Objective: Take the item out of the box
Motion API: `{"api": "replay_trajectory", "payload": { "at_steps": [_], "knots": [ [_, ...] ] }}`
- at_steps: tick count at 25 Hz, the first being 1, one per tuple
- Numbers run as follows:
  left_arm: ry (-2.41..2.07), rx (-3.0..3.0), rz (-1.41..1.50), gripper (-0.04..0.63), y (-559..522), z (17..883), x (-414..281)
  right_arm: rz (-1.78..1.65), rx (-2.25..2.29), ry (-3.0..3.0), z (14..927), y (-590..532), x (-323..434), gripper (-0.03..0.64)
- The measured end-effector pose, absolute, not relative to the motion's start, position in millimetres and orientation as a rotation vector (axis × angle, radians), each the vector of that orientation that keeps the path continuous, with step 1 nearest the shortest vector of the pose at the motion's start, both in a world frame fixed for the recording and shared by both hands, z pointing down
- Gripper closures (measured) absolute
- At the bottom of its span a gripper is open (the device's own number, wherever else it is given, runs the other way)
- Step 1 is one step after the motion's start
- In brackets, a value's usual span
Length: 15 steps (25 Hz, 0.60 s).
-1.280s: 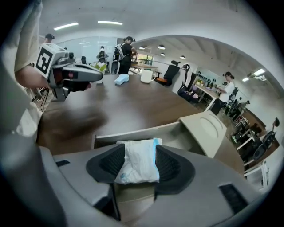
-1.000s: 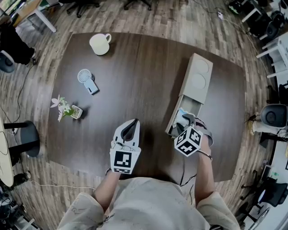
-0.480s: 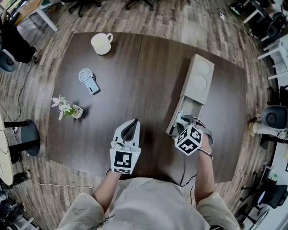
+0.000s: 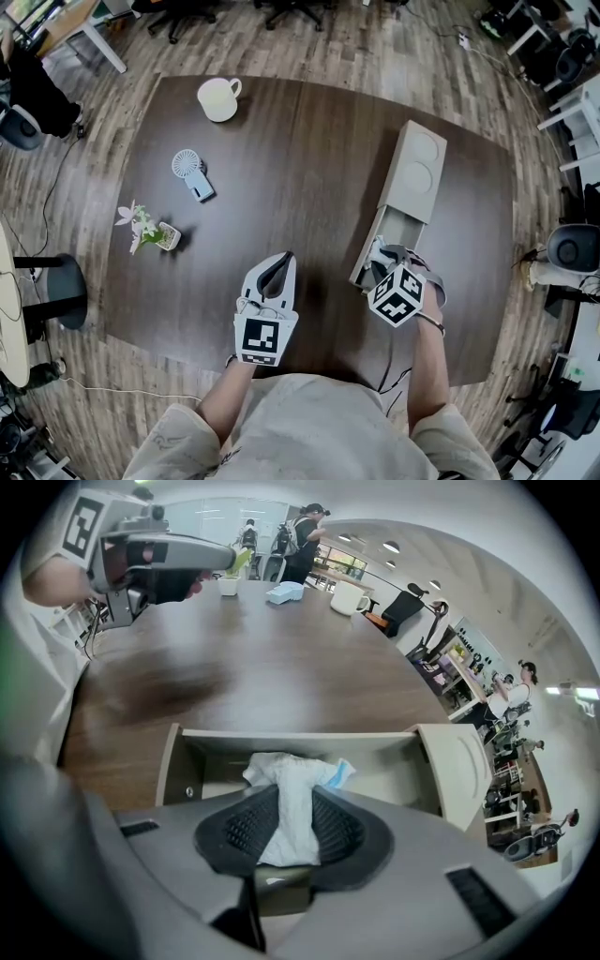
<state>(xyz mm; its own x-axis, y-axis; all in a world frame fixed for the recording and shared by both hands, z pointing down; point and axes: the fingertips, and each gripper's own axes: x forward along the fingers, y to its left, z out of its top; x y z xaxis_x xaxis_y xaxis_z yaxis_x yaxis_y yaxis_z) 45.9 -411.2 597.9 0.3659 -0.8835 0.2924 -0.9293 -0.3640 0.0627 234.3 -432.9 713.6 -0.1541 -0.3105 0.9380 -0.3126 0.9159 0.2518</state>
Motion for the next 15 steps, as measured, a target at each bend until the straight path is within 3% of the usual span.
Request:
{"api": "replay_trajectory", "payload": {
  "at_steps": [15],
  "knots": [
    [-1.679,2.453,0.248,0.594,-402,566,37,0.026,0.718,-1.848,661,-428,237,0.509]
  ]
}}
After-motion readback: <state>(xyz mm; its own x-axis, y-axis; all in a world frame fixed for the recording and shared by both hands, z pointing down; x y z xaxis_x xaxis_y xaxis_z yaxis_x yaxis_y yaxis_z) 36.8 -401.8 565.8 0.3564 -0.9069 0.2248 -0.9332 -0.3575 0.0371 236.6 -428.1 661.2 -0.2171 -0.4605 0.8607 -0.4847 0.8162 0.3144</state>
